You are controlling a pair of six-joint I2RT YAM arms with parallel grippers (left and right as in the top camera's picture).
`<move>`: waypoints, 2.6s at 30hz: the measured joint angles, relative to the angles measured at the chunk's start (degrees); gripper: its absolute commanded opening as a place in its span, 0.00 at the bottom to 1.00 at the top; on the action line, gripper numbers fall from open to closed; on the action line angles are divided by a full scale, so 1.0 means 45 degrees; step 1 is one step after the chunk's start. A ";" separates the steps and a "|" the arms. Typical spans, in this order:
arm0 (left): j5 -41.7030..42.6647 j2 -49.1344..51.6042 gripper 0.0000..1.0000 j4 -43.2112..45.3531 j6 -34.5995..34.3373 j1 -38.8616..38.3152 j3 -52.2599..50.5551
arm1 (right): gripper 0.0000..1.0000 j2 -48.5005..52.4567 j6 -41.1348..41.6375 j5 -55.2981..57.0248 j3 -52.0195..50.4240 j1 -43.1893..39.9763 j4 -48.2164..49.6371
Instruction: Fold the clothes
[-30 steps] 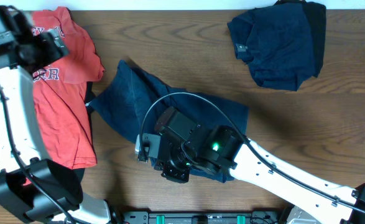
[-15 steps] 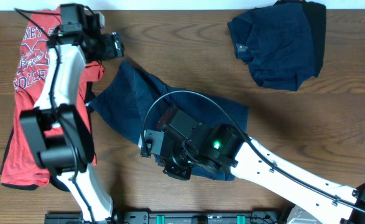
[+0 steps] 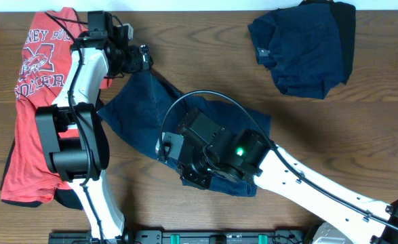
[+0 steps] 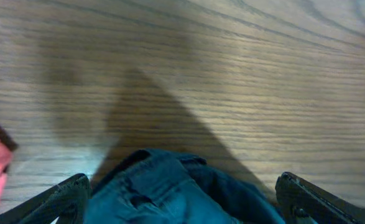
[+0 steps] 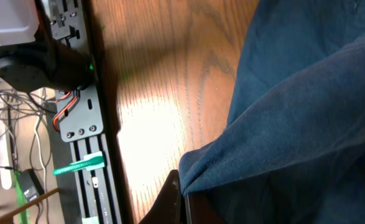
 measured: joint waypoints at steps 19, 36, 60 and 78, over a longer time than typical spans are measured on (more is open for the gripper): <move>0.0583 0.0714 0.25 -0.0981 0.0680 -0.0656 0.0000 | 0.01 0.0000 0.0092 0.0277 0.0000 -0.0053 -0.0015; 0.0243 -0.1851 0.06 -0.0155 0.0073 0.0389 0.0005 | 0.01 0.0005 0.0797 0.1457 -0.0015 -0.4376 0.2322; 0.1248 -0.5746 0.06 0.1428 -0.3405 0.0253 0.0525 | 0.01 0.0015 0.0534 -0.1608 0.3026 -1.1283 0.5489; 0.0539 -0.7757 0.06 -0.8378 -0.1316 0.0418 0.0491 | 0.01 -0.0816 -0.0151 -0.2414 0.3133 -1.1312 -0.3342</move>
